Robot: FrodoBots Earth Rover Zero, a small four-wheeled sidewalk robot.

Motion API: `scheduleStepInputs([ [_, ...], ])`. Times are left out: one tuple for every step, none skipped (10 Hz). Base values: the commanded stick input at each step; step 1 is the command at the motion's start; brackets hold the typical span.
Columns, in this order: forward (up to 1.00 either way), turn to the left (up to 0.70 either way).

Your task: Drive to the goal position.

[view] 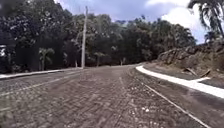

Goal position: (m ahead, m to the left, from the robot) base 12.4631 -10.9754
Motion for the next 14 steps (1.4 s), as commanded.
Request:
scheduleStepInputs([
  [1.00, 0.02],
  [1.00, 0.00],
  [1.00, 0.00],
  [1.00, 0.00],
  [1.00, 0.00],
  [1.00, 0.00],
  [1.00, 0.00],
  [1.00, 0.00],
  [1.00, 0.00],
  [1.00, 0.00],
  [1.00, 0.00],
  [1.00, 0.00],
  [1.00, 0.00],
  [1.00, 0.00],
])
